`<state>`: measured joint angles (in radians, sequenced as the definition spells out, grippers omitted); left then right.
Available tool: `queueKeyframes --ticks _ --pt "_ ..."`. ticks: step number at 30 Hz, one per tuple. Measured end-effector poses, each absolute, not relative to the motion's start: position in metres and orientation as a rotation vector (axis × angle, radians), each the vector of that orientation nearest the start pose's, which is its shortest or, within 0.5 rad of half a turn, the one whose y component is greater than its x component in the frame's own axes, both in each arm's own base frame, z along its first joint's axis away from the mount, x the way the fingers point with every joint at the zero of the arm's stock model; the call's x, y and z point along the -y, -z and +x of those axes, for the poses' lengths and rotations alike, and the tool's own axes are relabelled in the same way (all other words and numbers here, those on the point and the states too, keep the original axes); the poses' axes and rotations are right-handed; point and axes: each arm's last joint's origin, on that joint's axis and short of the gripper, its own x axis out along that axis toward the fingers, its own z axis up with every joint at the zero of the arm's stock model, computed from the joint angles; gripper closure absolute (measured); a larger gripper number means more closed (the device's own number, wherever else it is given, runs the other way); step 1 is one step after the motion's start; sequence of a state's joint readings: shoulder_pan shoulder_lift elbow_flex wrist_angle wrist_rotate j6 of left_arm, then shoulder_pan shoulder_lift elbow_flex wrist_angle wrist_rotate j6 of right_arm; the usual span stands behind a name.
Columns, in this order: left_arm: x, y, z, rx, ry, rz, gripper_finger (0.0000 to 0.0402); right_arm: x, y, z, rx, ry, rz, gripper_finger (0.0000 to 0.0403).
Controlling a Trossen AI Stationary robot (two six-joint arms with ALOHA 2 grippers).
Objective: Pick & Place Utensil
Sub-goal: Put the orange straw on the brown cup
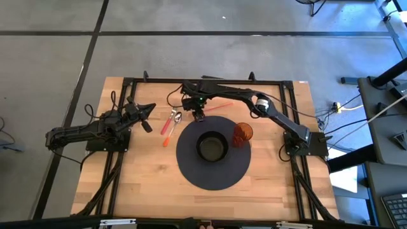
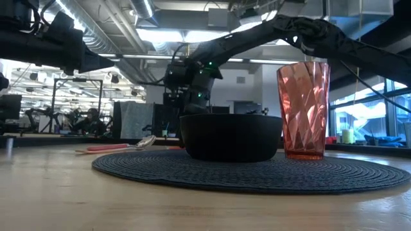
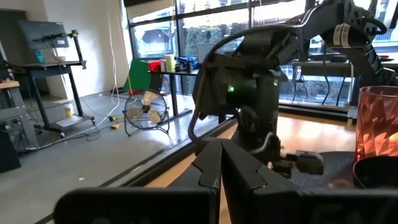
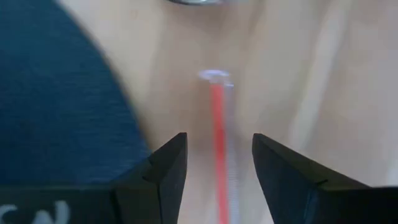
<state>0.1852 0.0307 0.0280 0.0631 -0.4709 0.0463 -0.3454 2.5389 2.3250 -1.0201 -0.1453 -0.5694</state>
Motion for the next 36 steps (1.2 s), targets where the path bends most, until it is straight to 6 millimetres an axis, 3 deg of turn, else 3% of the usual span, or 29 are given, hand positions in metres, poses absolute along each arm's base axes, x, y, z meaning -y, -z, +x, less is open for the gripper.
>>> queueKeyframes --ticks 21,36 --pt "-0.030 -0.177 0.091 0.046 -0.657 0.036 0.0397 0.148 -0.174 0.500 -1.239 -0.113 -0.284 0.0222" --pt "-0.030 -0.177 0.091 0.046 -0.657 0.036 0.0396 0.160 -0.176 0.491 -1.234 -0.142 -0.060 0.0224"
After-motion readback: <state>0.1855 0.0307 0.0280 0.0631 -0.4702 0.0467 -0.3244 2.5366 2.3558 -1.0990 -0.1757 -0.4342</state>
